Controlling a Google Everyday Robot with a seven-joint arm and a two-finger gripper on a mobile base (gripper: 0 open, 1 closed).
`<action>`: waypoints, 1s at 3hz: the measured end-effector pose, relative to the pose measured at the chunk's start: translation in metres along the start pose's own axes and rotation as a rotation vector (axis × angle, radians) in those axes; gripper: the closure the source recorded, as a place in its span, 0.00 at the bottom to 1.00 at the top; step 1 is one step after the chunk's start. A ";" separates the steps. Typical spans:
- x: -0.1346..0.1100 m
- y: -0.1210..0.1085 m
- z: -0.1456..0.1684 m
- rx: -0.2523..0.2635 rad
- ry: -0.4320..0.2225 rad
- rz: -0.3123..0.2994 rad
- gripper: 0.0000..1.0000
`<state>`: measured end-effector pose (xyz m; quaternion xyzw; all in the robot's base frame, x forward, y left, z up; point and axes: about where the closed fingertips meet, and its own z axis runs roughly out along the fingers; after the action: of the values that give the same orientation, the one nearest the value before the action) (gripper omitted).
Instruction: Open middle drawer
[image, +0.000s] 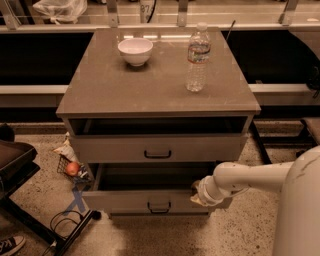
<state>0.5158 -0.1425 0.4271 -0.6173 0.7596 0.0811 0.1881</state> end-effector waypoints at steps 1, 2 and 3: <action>-0.001 0.000 -0.002 0.000 0.000 0.000 1.00; -0.001 0.000 -0.004 0.000 0.000 0.000 1.00; -0.001 0.001 -0.005 -0.004 0.002 -0.001 1.00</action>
Offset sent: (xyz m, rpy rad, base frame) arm -0.1978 -0.0755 0.0695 -0.2704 0.3493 0.2054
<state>0.5141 -0.1429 0.4320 -0.6183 0.7592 0.0818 0.1863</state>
